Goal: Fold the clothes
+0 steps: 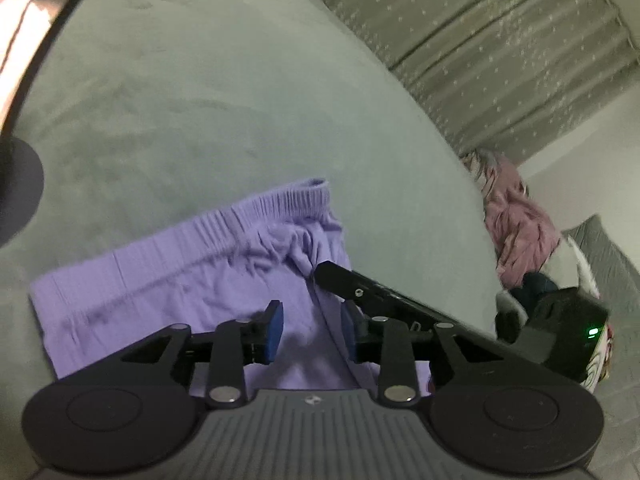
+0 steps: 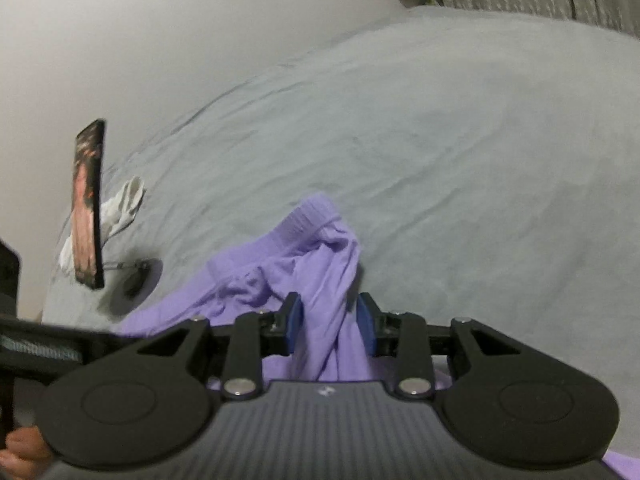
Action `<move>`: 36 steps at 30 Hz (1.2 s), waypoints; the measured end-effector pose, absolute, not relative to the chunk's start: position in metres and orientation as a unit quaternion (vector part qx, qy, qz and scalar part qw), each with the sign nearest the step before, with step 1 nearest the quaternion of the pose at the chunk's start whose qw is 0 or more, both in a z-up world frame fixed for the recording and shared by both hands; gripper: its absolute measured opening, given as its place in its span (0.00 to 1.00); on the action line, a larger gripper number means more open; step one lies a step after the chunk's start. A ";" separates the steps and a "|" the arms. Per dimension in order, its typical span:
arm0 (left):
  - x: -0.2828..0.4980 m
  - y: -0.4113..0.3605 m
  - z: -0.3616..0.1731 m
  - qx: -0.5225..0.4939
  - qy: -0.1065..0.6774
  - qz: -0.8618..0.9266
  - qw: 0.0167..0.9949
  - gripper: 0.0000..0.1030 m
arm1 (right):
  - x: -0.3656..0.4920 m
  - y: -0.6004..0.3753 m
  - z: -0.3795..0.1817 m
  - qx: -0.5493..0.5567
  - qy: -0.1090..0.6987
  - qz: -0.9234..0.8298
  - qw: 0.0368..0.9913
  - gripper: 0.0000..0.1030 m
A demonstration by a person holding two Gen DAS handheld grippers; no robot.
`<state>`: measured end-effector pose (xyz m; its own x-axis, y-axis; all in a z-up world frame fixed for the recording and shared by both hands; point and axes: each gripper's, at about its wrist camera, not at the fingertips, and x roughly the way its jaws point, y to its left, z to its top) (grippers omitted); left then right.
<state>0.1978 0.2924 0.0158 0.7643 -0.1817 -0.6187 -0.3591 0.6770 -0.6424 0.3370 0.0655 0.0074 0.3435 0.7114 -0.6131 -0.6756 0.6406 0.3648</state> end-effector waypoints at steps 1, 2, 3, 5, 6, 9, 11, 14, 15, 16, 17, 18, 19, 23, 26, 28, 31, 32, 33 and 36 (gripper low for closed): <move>0.199 0.294 0.016 -0.399 0.340 0.055 0.850 0.33 | 0.341 0.064 0.006 0.044 0.388 0.422 0.818 0.35; 0.199 0.295 0.015 -0.400 0.341 0.059 0.849 0.35 | 0.344 0.061 0.005 0.062 0.390 0.421 0.816 0.35; 0.200 0.296 0.014 -0.401 0.342 0.062 0.848 0.36 | 0.347 0.060 0.004 0.077 0.392 0.419 0.815 0.33; 0.197 0.302 0.011 -0.404 0.344 0.069 0.845 0.38 | 0.350 0.059 0.003 0.104 0.395 0.415 0.813 0.26; 0.190 0.310 0.009 -0.406 0.344 0.069 0.844 0.38 | 0.350 0.059 0.003 0.106 0.393 0.414 0.814 0.11; 0.186 0.314 0.013 -0.408 0.338 0.066 0.846 0.43 | 0.341 0.063 0.009 0.087 0.363 0.414 0.830 0.06; 0.182 0.315 0.020 -0.403 0.324 0.058 0.854 0.49 | 0.327 0.065 0.017 0.064 0.335 0.427 0.837 0.06; 0.180 0.316 0.027 -0.388 0.316 0.060 0.864 0.50 | 0.301 0.070 0.029 0.027 0.298 0.460 0.836 0.06; 0.180 0.315 0.028 -0.384 0.315 0.062 0.866 0.50 | 0.293 0.072 0.032 0.011 0.287 0.468 0.836 0.06; 0.178 0.315 0.030 -0.380 0.314 0.065 0.868 0.50 | 0.288 0.073 0.034 0.000 0.280 0.471 0.836 0.06; 0.176 0.317 0.031 -0.380 0.312 0.065 0.868 0.50 | 0.283 0.074 0.034 -0.014 0.275 0.473 0.837 0.07; 0.177 0.316 0.031 -0.382 0.311 0.063 0.868 0.50 | 0.277 0.075 0.035 -0.027 0.269 0.475 0.837 0.07; 0.176 0.318 0.031 -0.388 0.308 0.056 0.867 0.50 | 0.273 0.076 0.035 -0.039 0.265 0.478 0.837 0.07; 0.175 0.319 0.032 -0.405 0.306 0.029 0.861 0.50 | 0.259 0.076 0.030 -0.058 0.260 0.497 0.826 0.07; 0.179 0.316 0.033 -0.402 0.311 0.013 0.861 0.50 | 0.251 0.081 0.027 -0.078 0.251 0.503 0.823 0.07; 0.182 0.311 0.033 -0.386 0.321 0.020 0.865 0.51 | 0.245 0.085 0.025 -0.092 0.244 0.504 0.823 0.07; 0.186 0.302 0.032 -0.364 0.332 0.032 0.870 0.51 | 0.239 0.090 0.024 -0.108 0.234 0.507 0.823 0.07; 0.186 0.300 0.032 -0.361 0.331 0.039 0.871 0.51 | 0.237 0.091 0.023 -0.116 0.231 0.508 0.822 0.07; 0.187 0.298 0.032 -0.358 0.330 0.044 0.872 0.51 | 0.235 0.093 0.022 -0.123 0.228 0.509 0.821 0.07; 0.187 0.296 0.031 -0.355 0.327 0.059 0.874 0.49 | 0.229 0.095 0.018 -0.142 0.221 0.514 0.817 0.07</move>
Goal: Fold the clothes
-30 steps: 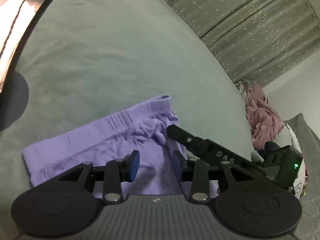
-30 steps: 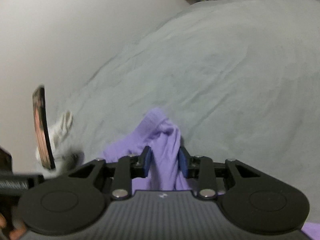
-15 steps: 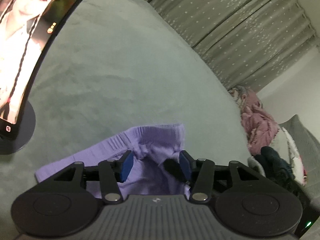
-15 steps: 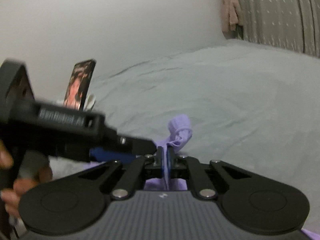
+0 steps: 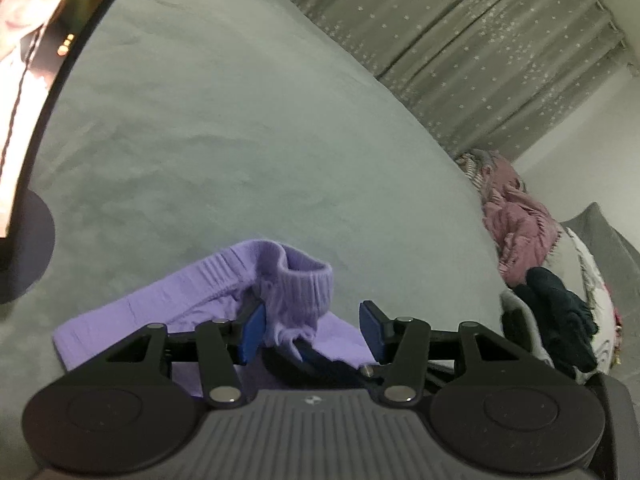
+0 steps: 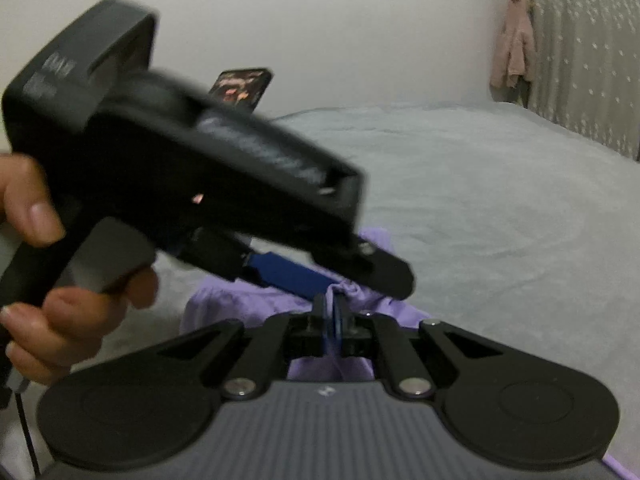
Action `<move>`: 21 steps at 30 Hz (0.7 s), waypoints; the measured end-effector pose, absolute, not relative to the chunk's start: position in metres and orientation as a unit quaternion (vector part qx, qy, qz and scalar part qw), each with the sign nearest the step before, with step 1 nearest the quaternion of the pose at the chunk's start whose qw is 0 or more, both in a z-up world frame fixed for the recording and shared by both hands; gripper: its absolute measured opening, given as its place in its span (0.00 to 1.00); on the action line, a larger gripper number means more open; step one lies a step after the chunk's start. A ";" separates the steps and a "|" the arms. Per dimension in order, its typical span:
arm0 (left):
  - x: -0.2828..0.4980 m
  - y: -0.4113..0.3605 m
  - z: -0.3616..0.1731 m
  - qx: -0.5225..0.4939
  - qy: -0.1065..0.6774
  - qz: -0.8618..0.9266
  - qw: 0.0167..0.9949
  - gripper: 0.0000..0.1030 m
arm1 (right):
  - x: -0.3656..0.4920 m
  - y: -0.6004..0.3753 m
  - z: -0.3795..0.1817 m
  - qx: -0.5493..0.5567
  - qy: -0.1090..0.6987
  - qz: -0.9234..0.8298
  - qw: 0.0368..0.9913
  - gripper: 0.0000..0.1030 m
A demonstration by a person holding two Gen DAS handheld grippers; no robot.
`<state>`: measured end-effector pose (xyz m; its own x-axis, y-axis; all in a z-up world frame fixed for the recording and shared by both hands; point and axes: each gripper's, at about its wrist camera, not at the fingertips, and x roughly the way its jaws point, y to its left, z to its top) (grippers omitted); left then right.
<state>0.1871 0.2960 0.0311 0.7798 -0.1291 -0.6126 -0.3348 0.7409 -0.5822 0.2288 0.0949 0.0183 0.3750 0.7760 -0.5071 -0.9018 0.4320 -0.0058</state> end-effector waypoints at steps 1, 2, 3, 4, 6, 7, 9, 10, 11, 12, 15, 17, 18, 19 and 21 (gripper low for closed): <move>0.186 0.296 0.030 -0.359 0.324 0.064 0.873 0.45 | 0.228 0.095 0.018 -0.145 0.220 0.514 0.816 0.07; 0.186 0.298 0.029 -0.365 0.322 0.068 0.871 0.29 | 0.226 0.096 0.017 -0.148 0.219 0.516 0.815 0.07; 0.185 0.299 0.028 -0.371 0.322 0.069 0.868 0.17 | 0.225 0.096 0.017 -0.151 0.218 0.516 0.814 0.07; 0.184 0.301 0.026 -0.377 0.321 0.071 0.866 0.10 | 0.225 0.097 0.016 -0.154 0.217 0.515 0.815 0.07; 0.179 0.305 0.027 -0.389 0.307 0.082 0.865 0.07 | 0.224 0.098 0.015 -0.165 0.215 0.509 0.817 0.09; 0.178 0.306 0.030 -0.389 0.301 0.086 0.866 0.07 | 0.224 0.098 0.015 -0.169 0.215 0.505 0.819 0.11; 0.175 0.307 0.034 -0.390 0.290 0.092 0.869 0.07 | 0.223 0.091 0.020 -0.179 0.212 0.494 0.824 0.21; 0.173 0.308 0.036 -0.393 0.282 0.096 0.870 0.07 | 0.222 0.086 0.022 -0.185 0.209 0.490 0.826 0.24; 0.172 0.310 0.038 -0.397 0.275 0.099 0.870 0.07 | 0.221 0.082 0.025 -0.190 0.206 0.487 0.827 0.27; 0.172 0.310 0.039 -0.400 0.272 0.101 0.870 0.07 | 0.220 0.077 0.027 -0.196 0.203 0.483 0.829 0.28; 0.165 0.314 0.040 -0.419 0.255 0.102 0.865 0.07 | 0.224 0.047 0.033 -0.213 0.205 0.464 0.835 0.28; 0.159 0.317 0.042 -0.432 0.243 0.100 0.863 0.07 | 0.229 0.018 0.033 -0.230 0.221 0.437 0.841 0.28; 0.156 0.319 0.043 -0.440 0.235 0.098 0.861 0.07 | 0.231 0.009 0.032 -0.234 0.226 0.426 0.844 0.28; 0.152 0.320 0.045 -0.448 0.224 0.096 0.860 0.07 | 0.231 0.000 0.031 -0.238 0.232 0.416 0.846 0.28; 0.147 0.319 0.052 -0.456 0.205 0.096 0.861 0.07 | 0.229 -0.020 0.026 -0.243 0.241 0.395 0.852 0.30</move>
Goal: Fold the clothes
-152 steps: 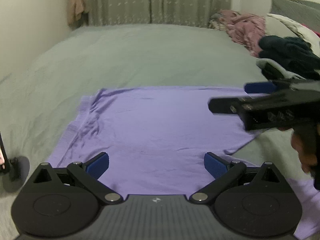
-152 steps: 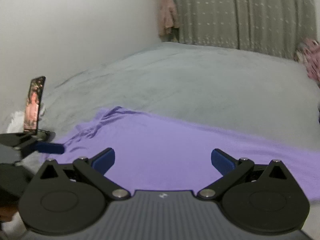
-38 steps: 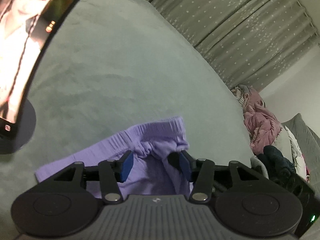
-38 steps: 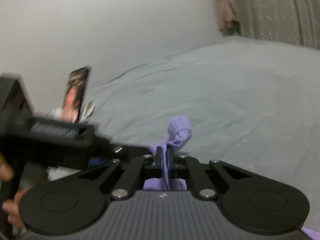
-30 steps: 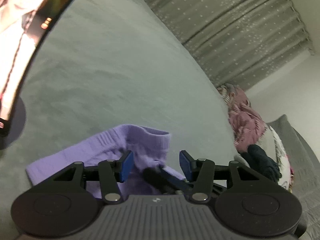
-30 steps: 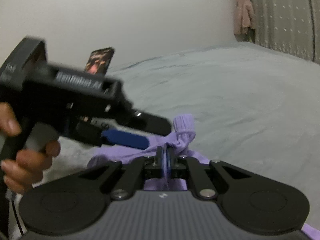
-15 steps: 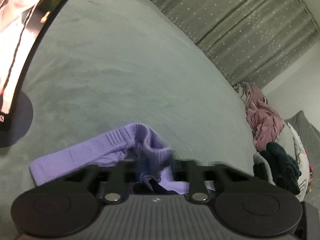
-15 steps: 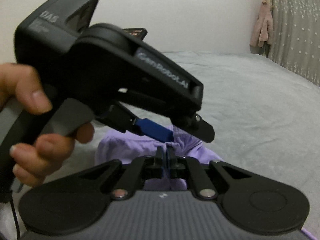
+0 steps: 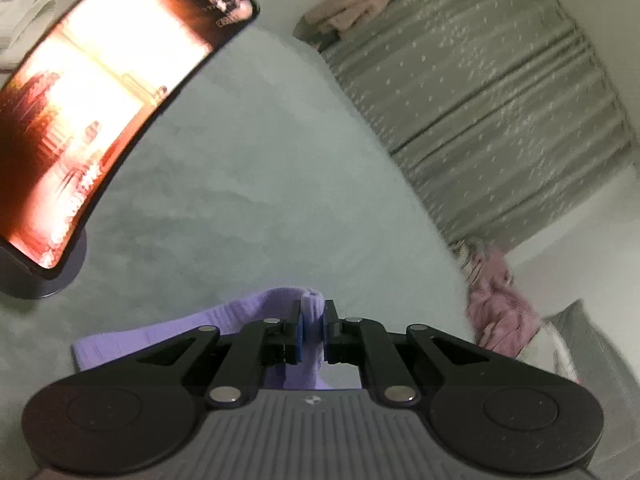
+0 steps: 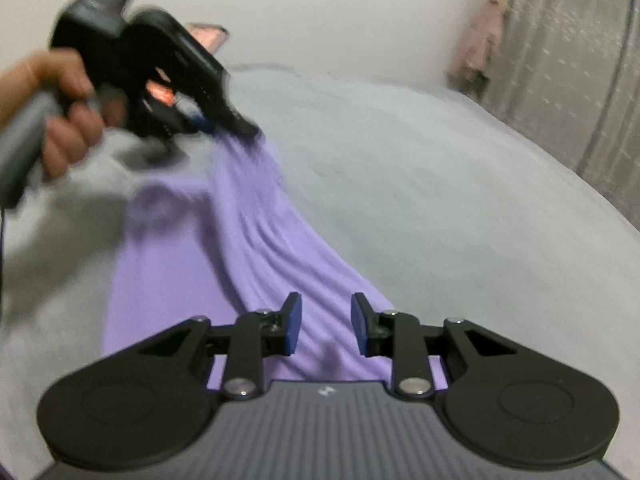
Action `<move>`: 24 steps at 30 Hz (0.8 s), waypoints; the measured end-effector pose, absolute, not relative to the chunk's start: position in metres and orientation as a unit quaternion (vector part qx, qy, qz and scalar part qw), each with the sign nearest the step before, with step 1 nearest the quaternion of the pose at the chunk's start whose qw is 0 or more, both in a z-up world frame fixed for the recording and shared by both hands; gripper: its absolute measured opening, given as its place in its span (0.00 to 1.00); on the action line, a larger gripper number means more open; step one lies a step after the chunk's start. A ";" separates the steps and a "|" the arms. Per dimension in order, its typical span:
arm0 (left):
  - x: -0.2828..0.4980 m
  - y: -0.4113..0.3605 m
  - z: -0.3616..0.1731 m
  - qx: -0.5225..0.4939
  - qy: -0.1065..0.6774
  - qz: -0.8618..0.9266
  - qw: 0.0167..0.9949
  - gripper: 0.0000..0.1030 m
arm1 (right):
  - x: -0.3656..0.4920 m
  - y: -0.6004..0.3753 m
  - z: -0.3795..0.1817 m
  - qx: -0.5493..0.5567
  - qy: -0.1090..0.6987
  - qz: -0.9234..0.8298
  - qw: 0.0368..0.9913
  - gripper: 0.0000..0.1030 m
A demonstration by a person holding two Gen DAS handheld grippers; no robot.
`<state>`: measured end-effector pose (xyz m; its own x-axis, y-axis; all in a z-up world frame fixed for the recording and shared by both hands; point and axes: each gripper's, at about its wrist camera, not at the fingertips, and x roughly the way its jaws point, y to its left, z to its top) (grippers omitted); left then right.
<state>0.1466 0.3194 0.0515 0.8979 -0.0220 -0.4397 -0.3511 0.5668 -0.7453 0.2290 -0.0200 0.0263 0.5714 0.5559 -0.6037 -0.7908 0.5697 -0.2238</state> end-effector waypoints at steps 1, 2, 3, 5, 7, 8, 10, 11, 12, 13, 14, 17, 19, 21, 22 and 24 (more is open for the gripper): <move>0.145 0.319 0.054 -0.458 0.197 0.096 0.862 0.07 | 0.226 -0.030 0.024 -0.246 0.243 0.386 0.855 0.30; 0.143 0.318 0.057 -0.460 0.190 0.096 0.862 0.07 | 0.221 -0.036 0.021 -0.249 0.242 0.381 0.857 0.31; 0.141 0.318 0.059 -0.462 0.183 0.096 0.863 0.07 | 0.217 -0.041 0.018 -0.254 0.241 0.377 0.858 0.32; 0.141 0.315 0.061 -0.466 0.179 0.097 0.861 0.07 | 0.209 -0.042 0.012 -0.275 0.233 0.369 0.856 0.32; 0.141 0.312 0.062 -0.469 0.178 0.098 0.859 0.07 | 0.205 -0.033 0.005 -0.296 0.227 0.366 0.853 0.32; 0.140 0.311 0.063 -0.474 0.174 0.100 0.857 0.07 | 0.201 -0.026 0.003 -0.311 0.222 0.363 0.850 0.32; 0.138 0.309 0.066 -0.476 0.170 0.099 0.857 0.07 | 0.194 -0.010 0.000 -0.340 0.207 0.356 0.845 0.32; 0.137 0.308 0.067 -0.477 0.166 0.099 0.857 0.07 | 0.192 -0.002 -0.003 -0.355 0.197 0.351 0.844 0.31; 0.136 0.307 0.069 -0.477 0.163 0.098 0.858 0.07 | 0.189 0.006 -0.004 -0.364 0.190 0.346 0.844 0.31; 0.141 0.305 0.071 -0.477 0.163 0.097 0.858 0.07 | 0.188 0.013 -0.004 -0.369 0.185 0.344 0.843 0.31; 0.143 0.304 0.072 -0.477 0.163 0.096 0.858 0.07 | 0.187 0.018 -0.005 -0.376 0.178 0.343 0.842 0.31; 0.142 0.304 0.074 -0.478 0.163 0.102 0.857 0.07 | 0.186 0.032 -0.010 -0.403 0.158 0.333 0.837 0.25; 0.142 0.305 0.076 -0.478 0.166 0.110 0.856 0.07 | 0.189 0.041 -0.016 -0.421 0.148 0.315 0.838 0.22; 0.141 0.308 0.076 -0.479 0.165 0.115 0.854 0.07 | 0.193 0.043 -0.020 -0.427 0.145 0.297 0.842 0.15; 0.139 0.310 0.077 -0.481 0.164 0.115 0.854 0.07 | 0.196 0.040 -0.019 -0.425 0.146 0.284 0.847 0.13; 0.136 0.313 0.076 -0.484 0.164 0.112 0.852 0.07 | 0.203 0.029 -0.015 -0.408 0.152 0.266 0.860 0.11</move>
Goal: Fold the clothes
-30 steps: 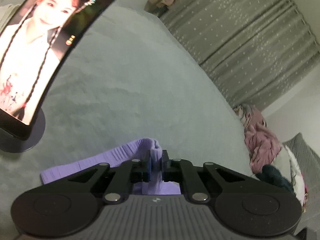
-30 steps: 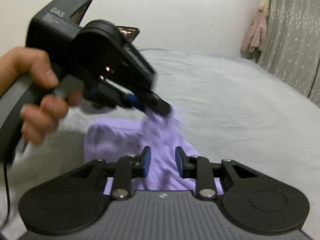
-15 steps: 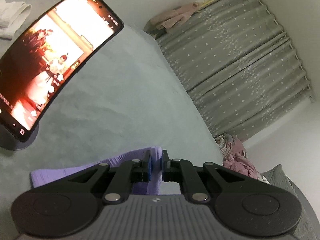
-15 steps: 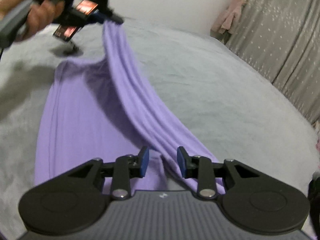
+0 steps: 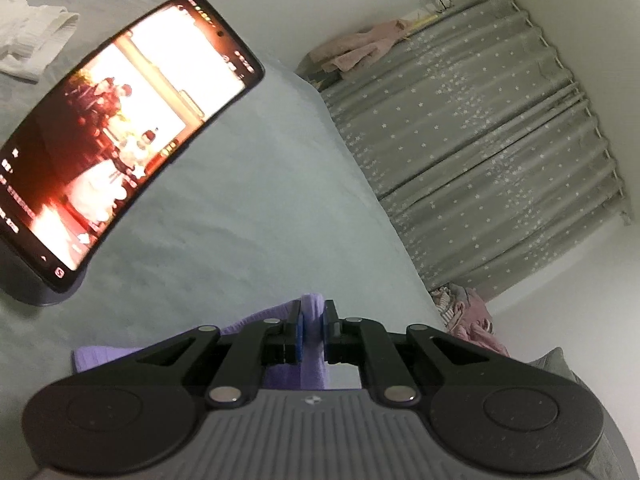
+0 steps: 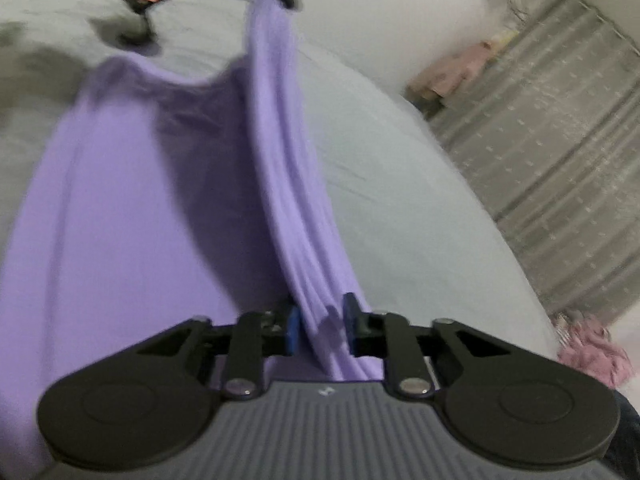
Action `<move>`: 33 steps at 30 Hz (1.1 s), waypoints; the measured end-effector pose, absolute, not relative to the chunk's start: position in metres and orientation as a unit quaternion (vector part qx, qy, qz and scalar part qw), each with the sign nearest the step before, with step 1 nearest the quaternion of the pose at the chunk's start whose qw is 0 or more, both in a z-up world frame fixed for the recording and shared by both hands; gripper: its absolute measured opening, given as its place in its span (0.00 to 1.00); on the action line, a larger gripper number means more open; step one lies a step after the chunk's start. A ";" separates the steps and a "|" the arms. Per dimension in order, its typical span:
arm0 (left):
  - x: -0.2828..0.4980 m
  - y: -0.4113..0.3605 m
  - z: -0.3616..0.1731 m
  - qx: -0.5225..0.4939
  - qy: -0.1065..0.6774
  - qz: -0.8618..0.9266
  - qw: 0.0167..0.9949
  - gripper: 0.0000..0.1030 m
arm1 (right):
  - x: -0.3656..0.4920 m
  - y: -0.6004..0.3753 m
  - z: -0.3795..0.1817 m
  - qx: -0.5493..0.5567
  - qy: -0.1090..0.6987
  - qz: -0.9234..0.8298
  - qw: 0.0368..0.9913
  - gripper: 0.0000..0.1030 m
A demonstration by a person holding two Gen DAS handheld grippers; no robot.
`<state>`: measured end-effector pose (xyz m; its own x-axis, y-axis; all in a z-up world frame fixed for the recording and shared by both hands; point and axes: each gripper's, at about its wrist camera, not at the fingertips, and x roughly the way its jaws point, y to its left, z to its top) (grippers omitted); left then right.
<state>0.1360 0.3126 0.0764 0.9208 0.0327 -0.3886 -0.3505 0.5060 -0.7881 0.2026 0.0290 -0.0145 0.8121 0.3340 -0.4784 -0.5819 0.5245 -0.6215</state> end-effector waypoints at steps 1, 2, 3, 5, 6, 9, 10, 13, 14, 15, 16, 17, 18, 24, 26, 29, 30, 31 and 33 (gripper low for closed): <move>0.135 0.313 0.077 -0.485 0.163 0.112 0.852 0.07 | 0.206 0.021 -0.011 -0.397 0.157 0.257 0.867 0.07; 0.135 0.313 0.078 -0.485 0.162 0.112 0.852 0.07 | 0.210 0.015 -0.008 -0.391 0.163 0.250 0.871 0.00; 0.134 0.313 0.078 -0.485 0.163 0.112 0.852 0.07 | 0.212 0.011 -0.007 -0.389 0.167 0.247 0.872 0.00; 0.134 0.310 0.080 -0.482 0.166 0.111 0.853 0.07 | 0.217 0.000 -0.002 -0.380 0.175 0.236 0.877 0.00; 0.131 0.310 0.079 -0.481 0.167 0.111 0.854 0.07 | 0.217 -0.004 0.002 -0.375 0.174 0.231 0.881 0.00; 0.129 0.310 0.082 -0.473 0.175 0.111 0.856 0.07 | 0.210 -0.012 0.014 -0.368 0.167 0.222 0.887 0.00; 0.127 0.310 0.083 -0.470 0.180 0.111 0.857 0.07 | 0.206 -0.013 0.018 -0.368 0.165 0.220 0.888 0.00; 0.121 0.312 0.084 -0.462 0.192 0.111 0.859 0.07 | 0.189 -0.010 0.026 -0.387 0.162 0.222 0.880 0.00; 0.118 0.313 0.085 -0.456 0.200 0.110 0.860 0.07 | 0.182 -0.009 0.029 -0.396 0.161 0.223 0.876 0.00; 0.118 0.313 0.086 -0.454 0.202 0.110 0.861 0.07 | 0.178 -0.007 0.029 -0.401 0.162 0.225 0.873 0.00; 0.115 0.314 0.085 -0.448 0.209 0.110 0.862 0.07 | 0.167 -0.004 0.030 -0.411 0.165 0.227 0.868 0.00; 0.113 0.315 0.084 -0.442 0.216 0.110 0.864 0.07 | 0.162 -0.003 0.030 -0.415 0.167 0.228 0.865 0.00; 0.111 0.317 0.081 -0.440 0.223 0.111 0.863 0.07 | 0.156 -0.001 0.029 -0.422 0.169 0.229 0.861 0.00; 0.098 0.328 0.067 -0.429 0.252 0.111 0.860 0.07 | 0.123 0.012 0.013 -0.448 0.184 0.239 0.842 0.00; 0.095 0.332 0.066 -0.426 0.256 0.106 0.861 0.07 | 0.112 0.017 0.006 -0.457 0.186 0.240 0.836 0.00; 0.090 0.336 0.064 -0.421 0.262 0.108 0.862 0.07 | 0.103 0.023 0.002 -0.467 0.183 0.238 0.832 0.00; 0.087 0.338 0.062 -0.420 0.264 0.110 0.861 0.07 | 0.100 0.024 0.002 -0.467 0.185 0.239 0.831 0.00; 0.086 0.340 0.060 -0.419 0.267 0.113 0.860 0.07 | 0.097 0.026 0.002 -0.464 0.188 0.242 0.831 0.00; 0.083 0.342 0.057 -0.419 0.271 0.118 0.859 0.07 | 0.091 0.029 0.001 -0.467 0.190 0.247 0.828 0.00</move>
